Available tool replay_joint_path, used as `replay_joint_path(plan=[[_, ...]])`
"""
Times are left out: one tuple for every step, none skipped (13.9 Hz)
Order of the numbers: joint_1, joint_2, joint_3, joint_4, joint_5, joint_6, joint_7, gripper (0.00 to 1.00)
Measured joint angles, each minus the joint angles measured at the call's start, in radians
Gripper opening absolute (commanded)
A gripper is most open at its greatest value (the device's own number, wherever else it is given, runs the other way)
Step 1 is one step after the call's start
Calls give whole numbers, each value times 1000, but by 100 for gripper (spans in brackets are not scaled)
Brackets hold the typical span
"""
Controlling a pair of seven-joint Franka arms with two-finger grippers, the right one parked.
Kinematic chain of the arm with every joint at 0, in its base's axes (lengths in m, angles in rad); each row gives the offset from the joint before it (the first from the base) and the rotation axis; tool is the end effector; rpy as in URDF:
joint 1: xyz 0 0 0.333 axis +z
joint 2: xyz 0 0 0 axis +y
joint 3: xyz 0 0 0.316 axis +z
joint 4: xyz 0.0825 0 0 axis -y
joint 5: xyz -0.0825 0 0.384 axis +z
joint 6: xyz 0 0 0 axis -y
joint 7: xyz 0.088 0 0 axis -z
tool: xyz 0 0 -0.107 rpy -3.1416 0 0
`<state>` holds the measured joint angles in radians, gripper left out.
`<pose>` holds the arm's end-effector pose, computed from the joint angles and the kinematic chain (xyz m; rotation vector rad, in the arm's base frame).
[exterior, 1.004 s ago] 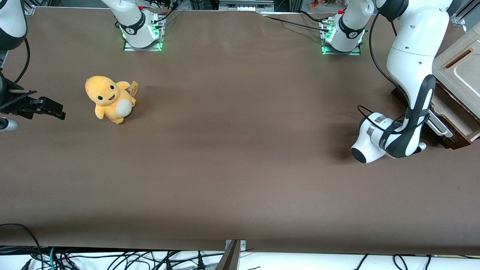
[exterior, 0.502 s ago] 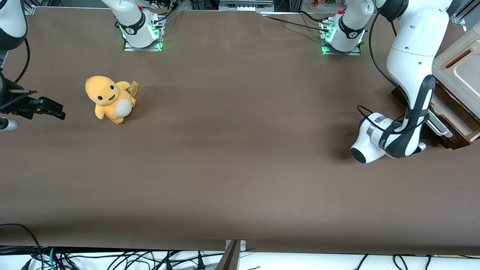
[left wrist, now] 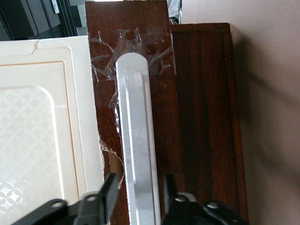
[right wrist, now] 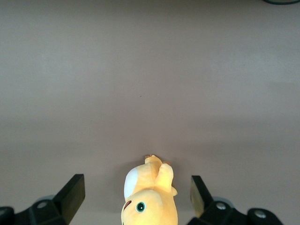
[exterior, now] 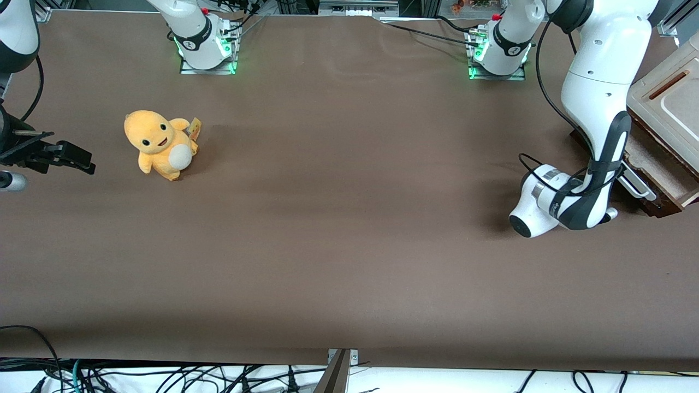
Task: Open lower drawer with left arm only
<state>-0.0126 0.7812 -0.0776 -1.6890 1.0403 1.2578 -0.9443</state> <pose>0.5709 0.0636 0.1647 -1.6540 -0.3798 0.4734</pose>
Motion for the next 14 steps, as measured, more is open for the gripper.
replay_joint_path(plan=[[0,1,1,0,0,0,0,100],[0,1,1,0,0,0,1,100],[0,1,0,0,0,0,2,100],[-1,1,0,0,0,-1,2,100],[-3,1,-1,2,0,-5,2,100],[-6,1,-2,9,0,-23,3,100],[-13,1,-4,26,0,-50,11,100],[-23,1,-6,48,0,-71,38,100],[-38,0,-8,72,0,-84,80,100],[-53,0,-8,96,-2,-91,123,100],[-68,-1,-10,126,-12,-102,171,100],[-78,-4,-10,161,-38,-119,220,100],[-84,-9,-10,204,-74,-138,272,100],[-86,-18,-10,244,-114,-149,316,100]])
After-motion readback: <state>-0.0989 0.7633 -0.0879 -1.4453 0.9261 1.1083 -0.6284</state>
